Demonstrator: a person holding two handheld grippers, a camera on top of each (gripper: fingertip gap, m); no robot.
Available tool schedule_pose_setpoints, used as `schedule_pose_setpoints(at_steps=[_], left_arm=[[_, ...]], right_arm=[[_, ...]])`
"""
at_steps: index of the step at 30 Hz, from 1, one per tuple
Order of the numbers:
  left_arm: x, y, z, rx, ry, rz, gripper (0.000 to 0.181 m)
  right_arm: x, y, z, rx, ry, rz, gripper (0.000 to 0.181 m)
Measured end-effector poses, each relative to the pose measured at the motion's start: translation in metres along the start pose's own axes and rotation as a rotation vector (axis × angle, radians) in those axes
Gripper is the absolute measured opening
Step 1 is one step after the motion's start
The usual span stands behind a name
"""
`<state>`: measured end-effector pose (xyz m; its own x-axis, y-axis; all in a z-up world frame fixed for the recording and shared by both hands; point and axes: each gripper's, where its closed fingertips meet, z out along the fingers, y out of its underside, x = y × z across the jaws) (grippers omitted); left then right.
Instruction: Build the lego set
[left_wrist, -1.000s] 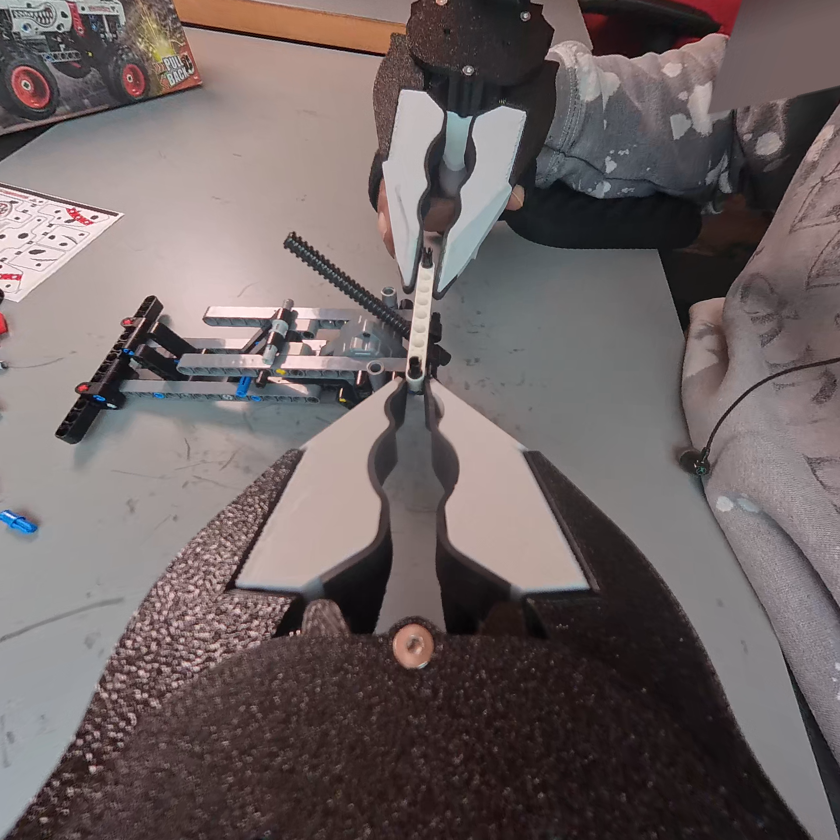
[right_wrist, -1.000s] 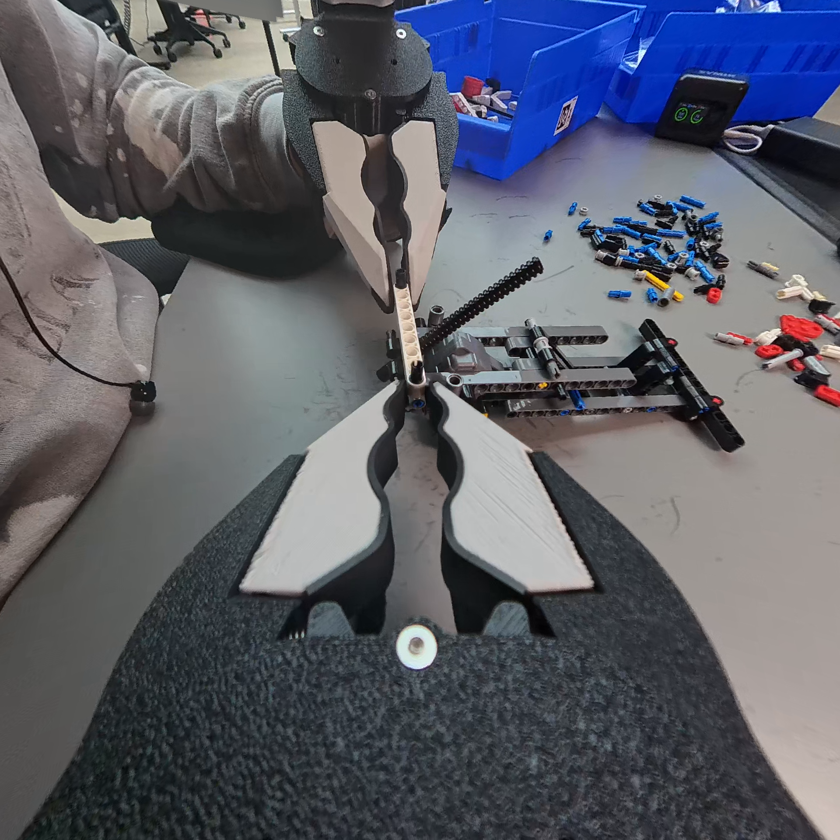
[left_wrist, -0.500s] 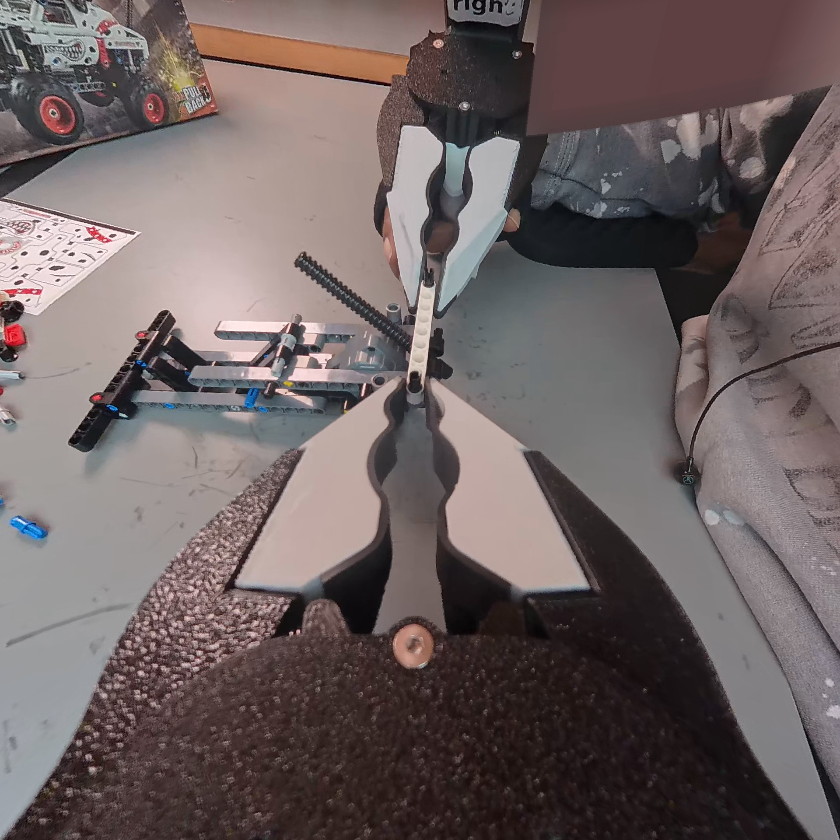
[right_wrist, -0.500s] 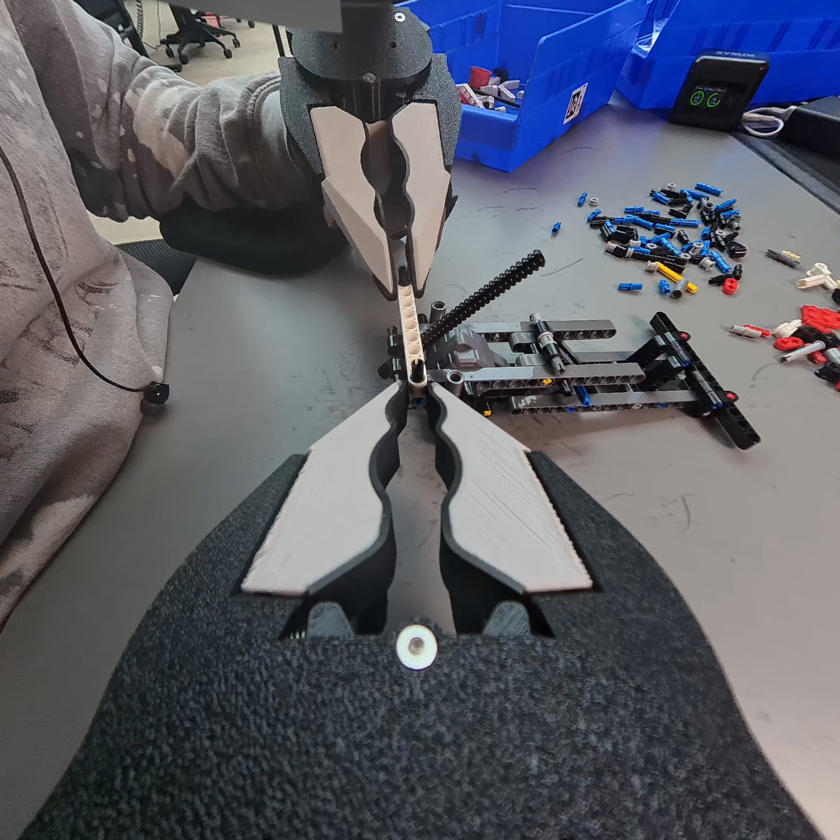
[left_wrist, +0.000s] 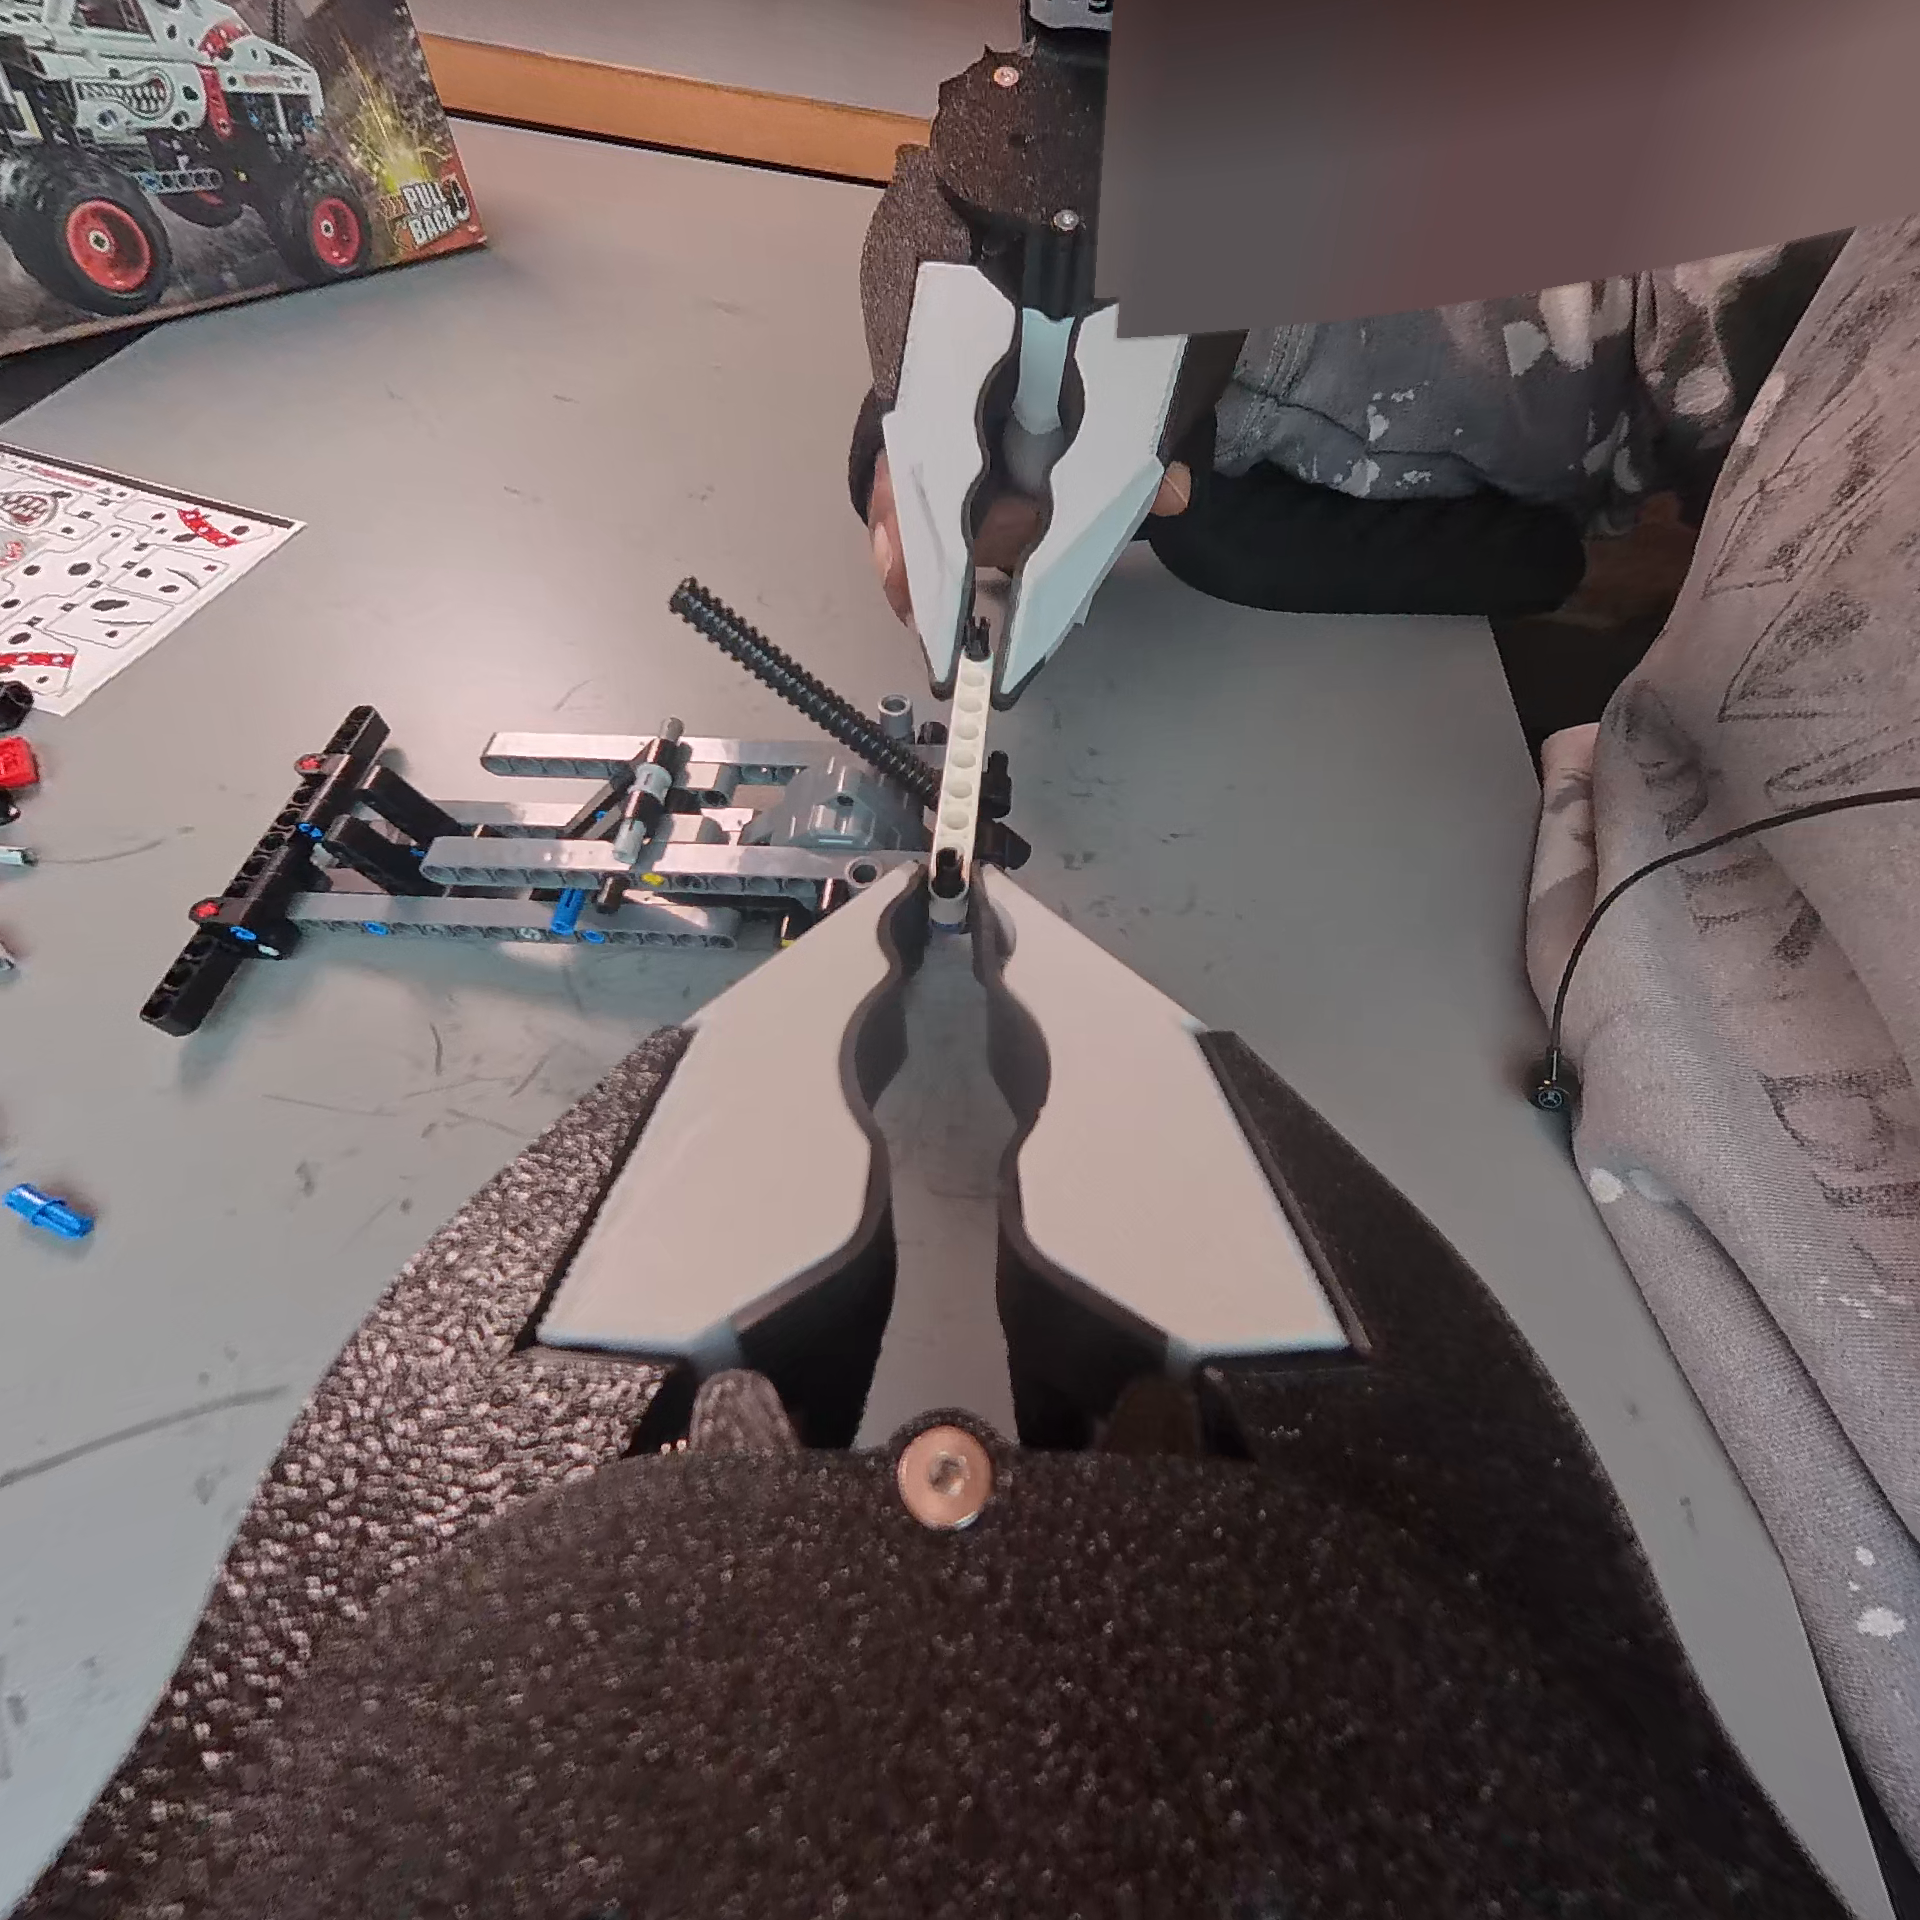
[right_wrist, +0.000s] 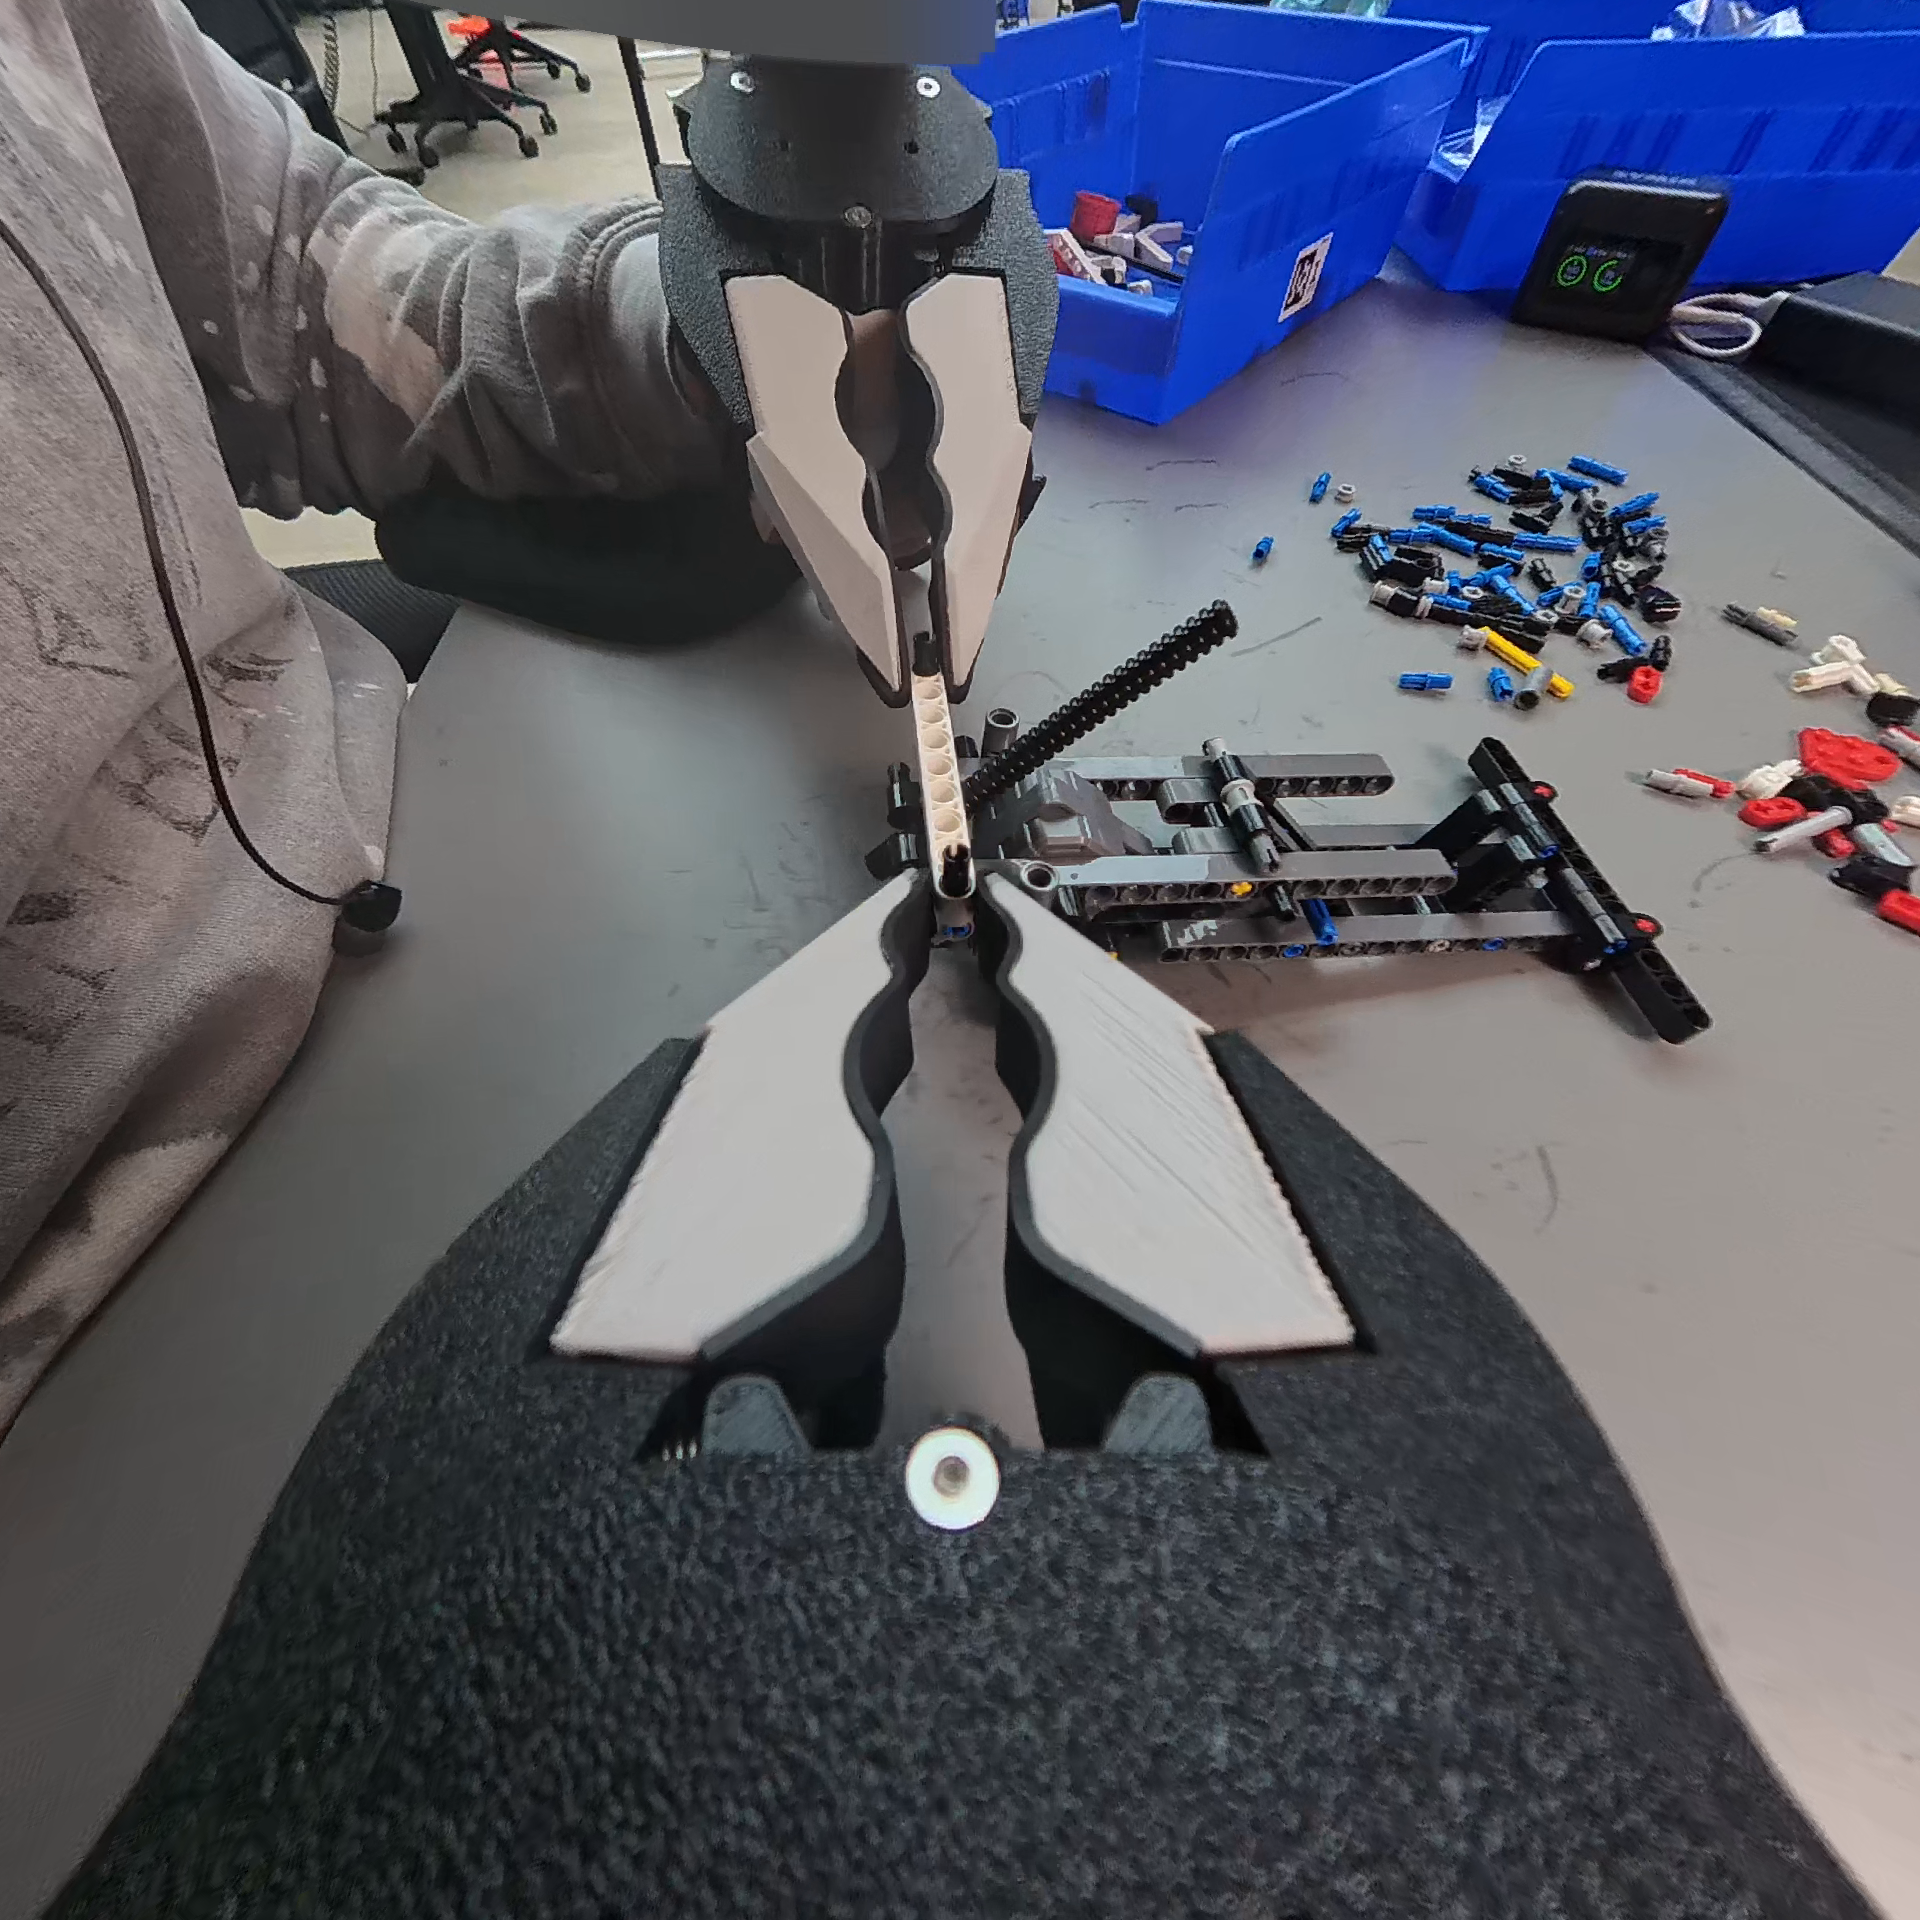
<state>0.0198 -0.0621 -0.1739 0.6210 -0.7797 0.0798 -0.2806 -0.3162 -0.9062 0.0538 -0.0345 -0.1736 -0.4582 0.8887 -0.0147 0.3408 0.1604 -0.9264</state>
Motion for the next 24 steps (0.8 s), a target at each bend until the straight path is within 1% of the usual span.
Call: schedule_pose_setpoints(at_steps=[9, 13, 24], left_arm=[[0.0008, 0.0008, 0.0003, -0.006, -0.001, 0.023, 0.009], [0.0025, 0.0024, 0.0009, -0.027, -0.011, 0.069, 0.009], [0.0022, 0.0025, 0.0038, -0.029, -0.023, 0.082, 0.009]], right_arm=[[-0.0015, 0.0013, 0.0003, -0.014, 0.005, -0.023, 0.007], [-0.0033, 0.0033, 0.001, -0.03, -0.001, -0.032, 0.007], [0.0001, 0.0037, 0.0024, -0.036, 0.008, -0.005, 0.007]])
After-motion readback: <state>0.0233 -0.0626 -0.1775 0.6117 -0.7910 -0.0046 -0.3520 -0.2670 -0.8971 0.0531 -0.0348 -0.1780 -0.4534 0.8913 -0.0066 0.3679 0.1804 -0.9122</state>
